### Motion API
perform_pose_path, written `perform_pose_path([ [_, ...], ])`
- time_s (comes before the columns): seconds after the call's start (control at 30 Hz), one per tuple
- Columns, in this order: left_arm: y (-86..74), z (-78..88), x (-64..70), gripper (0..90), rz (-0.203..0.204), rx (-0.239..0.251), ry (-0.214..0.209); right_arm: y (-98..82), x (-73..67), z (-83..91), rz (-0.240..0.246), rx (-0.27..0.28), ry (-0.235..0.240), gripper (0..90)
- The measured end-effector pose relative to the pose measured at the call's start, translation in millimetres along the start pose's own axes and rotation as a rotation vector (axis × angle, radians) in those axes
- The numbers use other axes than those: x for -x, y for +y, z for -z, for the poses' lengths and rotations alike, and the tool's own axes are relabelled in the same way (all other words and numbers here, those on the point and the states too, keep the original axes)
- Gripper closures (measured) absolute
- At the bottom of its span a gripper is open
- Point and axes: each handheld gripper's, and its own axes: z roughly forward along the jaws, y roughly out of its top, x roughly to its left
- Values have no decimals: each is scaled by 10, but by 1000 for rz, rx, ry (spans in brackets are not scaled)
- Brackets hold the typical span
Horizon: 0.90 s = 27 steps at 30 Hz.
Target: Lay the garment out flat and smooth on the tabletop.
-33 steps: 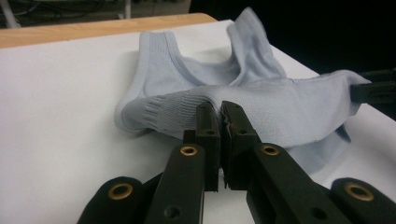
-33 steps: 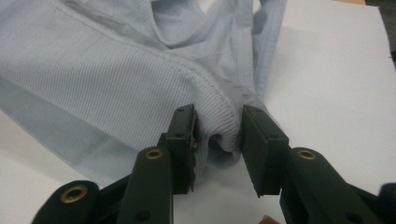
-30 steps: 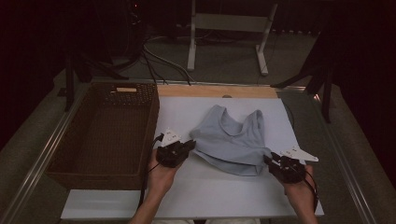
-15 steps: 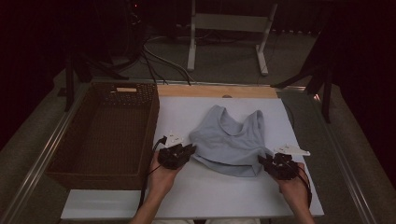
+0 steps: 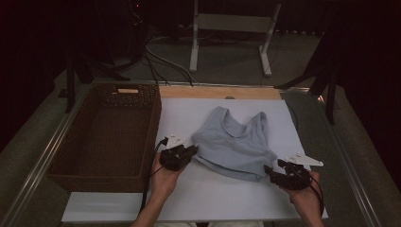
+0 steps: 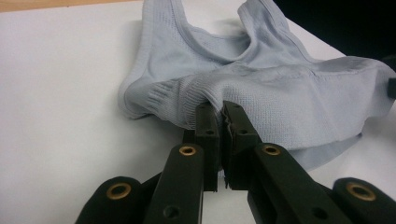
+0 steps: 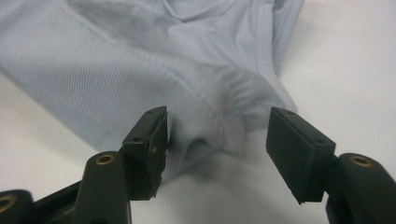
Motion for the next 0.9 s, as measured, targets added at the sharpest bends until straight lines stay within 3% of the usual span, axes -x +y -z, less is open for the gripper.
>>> perform_pose_path([
  [0.23,5,3,4,878,3,3,-2,-151,2,83,12,-19,-2,384],
  [0.57,9,12,1,878,3,5,-6,-272,-64,25,47,-57,-1,432],
  [0.9,12,12,2,877,7,9,-10,-282,-141,-71,87,-102,40,607],
])
